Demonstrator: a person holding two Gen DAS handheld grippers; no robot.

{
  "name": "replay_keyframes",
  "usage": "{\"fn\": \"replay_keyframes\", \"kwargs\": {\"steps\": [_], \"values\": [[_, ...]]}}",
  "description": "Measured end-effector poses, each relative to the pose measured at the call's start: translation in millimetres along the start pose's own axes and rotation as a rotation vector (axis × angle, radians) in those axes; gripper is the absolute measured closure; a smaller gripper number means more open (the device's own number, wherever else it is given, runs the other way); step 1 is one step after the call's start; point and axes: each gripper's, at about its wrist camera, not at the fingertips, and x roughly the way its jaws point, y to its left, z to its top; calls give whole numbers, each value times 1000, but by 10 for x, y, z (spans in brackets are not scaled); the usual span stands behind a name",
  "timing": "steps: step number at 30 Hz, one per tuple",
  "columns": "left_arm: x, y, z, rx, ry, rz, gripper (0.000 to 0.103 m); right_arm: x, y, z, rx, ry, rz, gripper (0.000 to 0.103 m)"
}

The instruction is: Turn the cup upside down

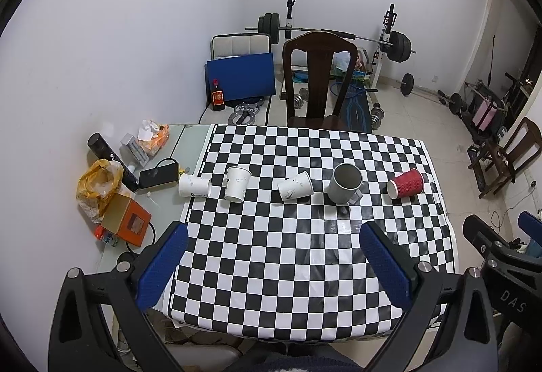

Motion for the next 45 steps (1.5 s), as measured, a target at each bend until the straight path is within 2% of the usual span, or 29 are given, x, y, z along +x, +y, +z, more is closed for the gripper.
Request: {"fn": "replay_keyframes", "kwargs": {"steps": [45], "values": [[-40, 15, -79, 1, 10, 3, 0, 3, 85, -20, -2, 17, 3, 0]]}}
